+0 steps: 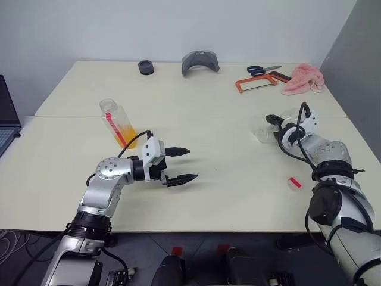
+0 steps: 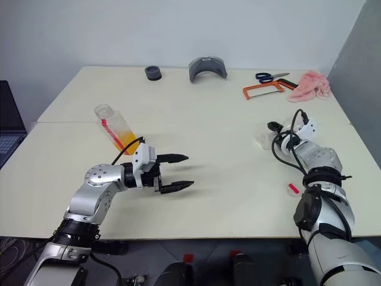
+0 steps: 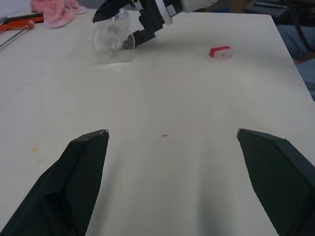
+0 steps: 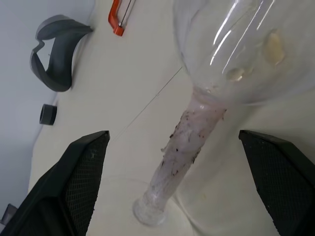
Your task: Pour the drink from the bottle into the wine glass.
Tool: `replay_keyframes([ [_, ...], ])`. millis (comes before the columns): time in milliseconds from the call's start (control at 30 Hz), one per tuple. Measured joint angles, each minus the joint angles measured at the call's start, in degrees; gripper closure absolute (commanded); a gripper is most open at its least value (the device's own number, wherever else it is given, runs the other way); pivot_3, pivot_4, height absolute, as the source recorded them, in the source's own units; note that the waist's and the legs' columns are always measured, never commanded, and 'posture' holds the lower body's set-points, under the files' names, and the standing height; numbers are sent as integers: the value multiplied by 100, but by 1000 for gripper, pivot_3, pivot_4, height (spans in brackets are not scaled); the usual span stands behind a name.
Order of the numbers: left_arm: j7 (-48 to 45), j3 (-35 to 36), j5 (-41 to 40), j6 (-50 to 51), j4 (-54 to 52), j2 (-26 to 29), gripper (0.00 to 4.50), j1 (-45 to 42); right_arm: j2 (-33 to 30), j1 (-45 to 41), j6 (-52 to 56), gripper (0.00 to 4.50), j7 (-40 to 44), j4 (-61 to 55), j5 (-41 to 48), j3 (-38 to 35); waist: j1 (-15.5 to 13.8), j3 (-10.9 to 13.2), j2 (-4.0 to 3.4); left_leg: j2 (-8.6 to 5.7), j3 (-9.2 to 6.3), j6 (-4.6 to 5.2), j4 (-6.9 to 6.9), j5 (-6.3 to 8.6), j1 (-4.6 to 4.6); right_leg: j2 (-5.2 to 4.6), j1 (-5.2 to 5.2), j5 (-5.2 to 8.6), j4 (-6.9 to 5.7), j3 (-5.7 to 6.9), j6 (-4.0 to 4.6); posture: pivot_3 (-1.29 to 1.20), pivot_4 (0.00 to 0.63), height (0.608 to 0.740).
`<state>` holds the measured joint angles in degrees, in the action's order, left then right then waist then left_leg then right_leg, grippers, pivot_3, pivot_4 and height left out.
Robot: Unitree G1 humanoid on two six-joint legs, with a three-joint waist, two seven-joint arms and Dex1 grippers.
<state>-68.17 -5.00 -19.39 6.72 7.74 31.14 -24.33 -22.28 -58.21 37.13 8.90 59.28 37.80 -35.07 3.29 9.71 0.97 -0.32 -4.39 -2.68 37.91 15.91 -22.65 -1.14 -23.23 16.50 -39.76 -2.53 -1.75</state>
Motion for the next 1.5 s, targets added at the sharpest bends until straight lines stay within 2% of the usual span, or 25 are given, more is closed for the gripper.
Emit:
replay_keyframes([
  [100,-3,-21,31,-74,51,-10,0,0,2,-77,-293,820,-3,313,2,-111,-1,0,0,1,-1,0,1,0,0,-1,0,0,-1,0,0,0,150,740],
  [367,6,-24,38,-91,103,-65,0,1,53,-80,-401,3755,119,458,49,-189,1,0,0,4,-3,0,0,0,-1,-4,0,0,-2,0,0,0,150,740],
  [433,10,-24,38,-89,91,-68,0,1,120,-59,-223,4259,328,222,66,-97,3,0,-2,4,-1,0,0,0,0,-4,0,0,-3,-1,0,0,150,740],
  [467,11,-25,38,-88,68,-73,0,1,157,-2,-140,4364,410,-37,32,68,1,0,-2,7,-6,0,0,0,-2,-4,0,0,-4,2,0,0,150,740],
  [600,37,-23,38,-73,47,-74,0,8,322,721,-253,4364,874,-1454,-409,926,-14,1,-4,9,-18,0,1,0,-10,-11,-2,0,0,6,0,0,150,740],
  [700,105,-23,39,-70,32,-79,0,10,421,1396,-711,4364,1112,-2643,-996,1783,-14,1,-4,8,-20,-1,4,0,-10,-13,-2,0,0,7,-1,0,150,740],
  [833,127,-25,44,-72,23,-87,0,12,491,2115,-1445,4364,1228,-3577,-1689,2539,-12,0,-4,7,-20,-1,4,0,-6,-11,-1,0,-1,6,-1,0,150,740],
  [1167,141,-23,56,-61,-47,-66,0,173,466,3339,-1913,4364,1269,-4833,-2358,3067,-22,-13,6,3,-24,-1,4,0,10,-6,12,0,2,5,-1,0,150,740],
  [1300,210,-22,55,-43,-121,-65,0,224,472,3414,-2005,4364,1288,-4903,-2492,3125,-21,-15,8,2,-24,-1,4,0,20,-1,19,1,0,4,-1,0,150,740],
  [1500,671,232,38,25,-139,-91,0,368,697,3220,-2711,4364,1503,-4461,-2713,3272,51,-16,10,7,-23,-1,0,0,23,8,8,1,-7,-5,-1,0,150,740],
])
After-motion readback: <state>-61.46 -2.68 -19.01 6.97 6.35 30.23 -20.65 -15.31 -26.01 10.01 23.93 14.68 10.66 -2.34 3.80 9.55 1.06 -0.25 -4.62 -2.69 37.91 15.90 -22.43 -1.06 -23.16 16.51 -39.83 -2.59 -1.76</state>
